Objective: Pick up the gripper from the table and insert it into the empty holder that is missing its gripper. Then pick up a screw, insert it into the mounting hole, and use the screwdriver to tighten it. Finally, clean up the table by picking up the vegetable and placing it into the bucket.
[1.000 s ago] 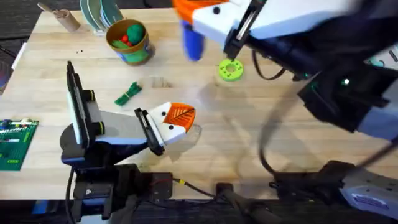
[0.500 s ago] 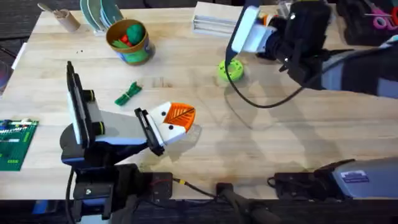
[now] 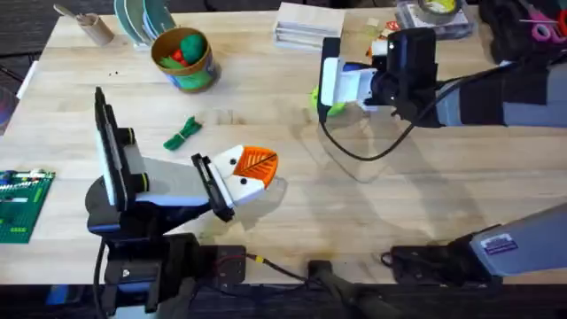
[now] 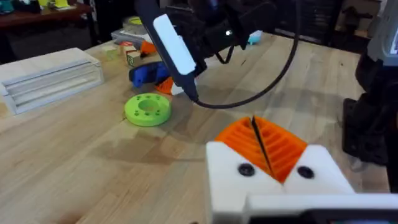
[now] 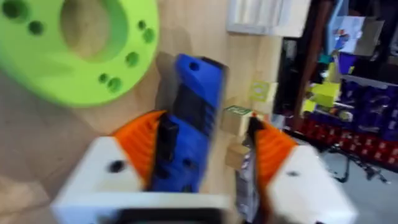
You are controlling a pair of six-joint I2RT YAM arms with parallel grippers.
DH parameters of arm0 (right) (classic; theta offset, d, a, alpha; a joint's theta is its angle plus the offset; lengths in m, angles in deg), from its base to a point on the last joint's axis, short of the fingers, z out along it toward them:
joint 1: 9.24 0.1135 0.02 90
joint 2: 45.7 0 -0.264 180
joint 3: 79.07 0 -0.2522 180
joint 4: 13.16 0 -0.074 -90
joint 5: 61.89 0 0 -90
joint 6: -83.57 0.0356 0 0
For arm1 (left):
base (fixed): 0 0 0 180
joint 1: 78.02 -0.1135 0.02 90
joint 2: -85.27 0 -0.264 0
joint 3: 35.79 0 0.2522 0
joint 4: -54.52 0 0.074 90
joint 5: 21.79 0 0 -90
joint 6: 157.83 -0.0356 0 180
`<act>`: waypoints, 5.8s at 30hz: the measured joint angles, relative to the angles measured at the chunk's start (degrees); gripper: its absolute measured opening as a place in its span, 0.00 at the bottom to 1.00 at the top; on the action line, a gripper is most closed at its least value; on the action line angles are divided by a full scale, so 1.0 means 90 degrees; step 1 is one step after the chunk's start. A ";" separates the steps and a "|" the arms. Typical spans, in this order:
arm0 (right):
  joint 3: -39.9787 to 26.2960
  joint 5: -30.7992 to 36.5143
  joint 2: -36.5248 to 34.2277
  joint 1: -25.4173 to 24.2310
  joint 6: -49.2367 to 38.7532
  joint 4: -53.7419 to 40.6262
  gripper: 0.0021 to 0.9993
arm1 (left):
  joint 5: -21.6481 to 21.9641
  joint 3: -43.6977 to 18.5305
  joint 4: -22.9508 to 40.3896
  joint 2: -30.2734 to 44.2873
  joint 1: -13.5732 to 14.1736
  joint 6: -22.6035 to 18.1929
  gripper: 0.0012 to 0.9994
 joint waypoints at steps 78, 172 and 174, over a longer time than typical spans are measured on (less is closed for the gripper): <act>-0.0074 -0.0018 0.3101 0.0484 0.7995 -0.0596 1.00 | 0.6037 -0.5370 0.4823 0.4976 0.0000 0.0403 0.99; -0.0074 -0.0018 0.3099 0.0484 0.7996 -0.1070 0.99 | 0.7184 -0.6093 -0.0749 0.9188 -0.0488 0.0652 0.02; -0.0074 -0.0018 0.3099 0.0484 0.7996 -0.1068 0.99 | 0.7164 -0.6093 -0.0806 0.9427 -0.0495 0.0944 0.02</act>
